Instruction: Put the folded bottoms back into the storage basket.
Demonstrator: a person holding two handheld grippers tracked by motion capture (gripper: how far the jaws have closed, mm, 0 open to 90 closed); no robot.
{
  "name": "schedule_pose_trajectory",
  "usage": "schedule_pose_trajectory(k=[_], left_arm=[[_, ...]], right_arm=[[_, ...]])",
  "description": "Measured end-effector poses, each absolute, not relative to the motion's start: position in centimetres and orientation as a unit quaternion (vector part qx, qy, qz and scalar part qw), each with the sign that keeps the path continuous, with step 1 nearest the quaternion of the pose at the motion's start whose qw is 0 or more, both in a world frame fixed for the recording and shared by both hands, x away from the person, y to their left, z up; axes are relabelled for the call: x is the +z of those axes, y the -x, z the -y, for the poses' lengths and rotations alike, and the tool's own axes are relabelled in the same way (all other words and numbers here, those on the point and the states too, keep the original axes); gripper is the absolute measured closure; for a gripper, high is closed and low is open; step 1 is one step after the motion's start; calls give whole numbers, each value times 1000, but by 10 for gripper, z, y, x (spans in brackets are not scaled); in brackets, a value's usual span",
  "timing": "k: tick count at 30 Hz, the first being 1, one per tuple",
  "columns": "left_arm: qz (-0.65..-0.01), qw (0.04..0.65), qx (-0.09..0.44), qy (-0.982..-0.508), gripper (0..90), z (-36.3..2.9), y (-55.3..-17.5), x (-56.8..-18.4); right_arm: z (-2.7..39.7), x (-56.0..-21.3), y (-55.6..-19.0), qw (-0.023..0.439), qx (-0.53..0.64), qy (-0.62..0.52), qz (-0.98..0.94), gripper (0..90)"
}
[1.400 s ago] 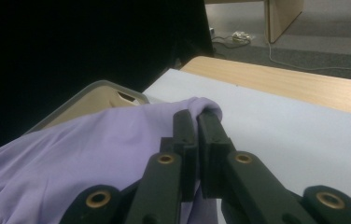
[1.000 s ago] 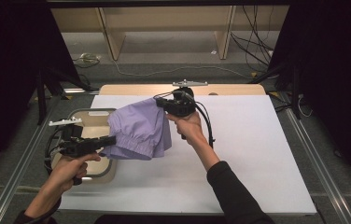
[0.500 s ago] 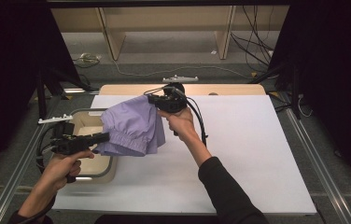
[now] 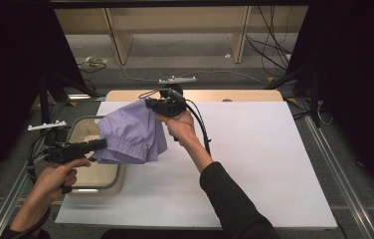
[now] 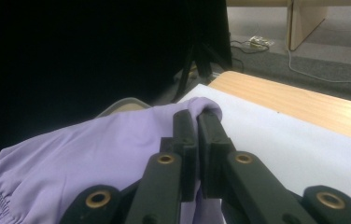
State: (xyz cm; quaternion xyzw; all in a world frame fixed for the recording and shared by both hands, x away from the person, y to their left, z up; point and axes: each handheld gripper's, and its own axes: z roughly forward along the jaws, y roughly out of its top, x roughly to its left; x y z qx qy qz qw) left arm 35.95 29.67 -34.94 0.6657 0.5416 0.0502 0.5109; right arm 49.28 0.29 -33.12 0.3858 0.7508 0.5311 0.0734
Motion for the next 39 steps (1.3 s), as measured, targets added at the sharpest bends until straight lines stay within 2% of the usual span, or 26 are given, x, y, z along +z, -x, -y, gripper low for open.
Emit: schedule_pose_trajectory(k=[23,39], left_arm=[[-573,510,66,-638,791,-336,-356,-346],[-590,503,72,-627,790,-354,-359,-347]], right_arm=[[-52,-326,-497,70,520,-372,-765,876],[-72,-327,-503,69,512,-371,-772,875]])
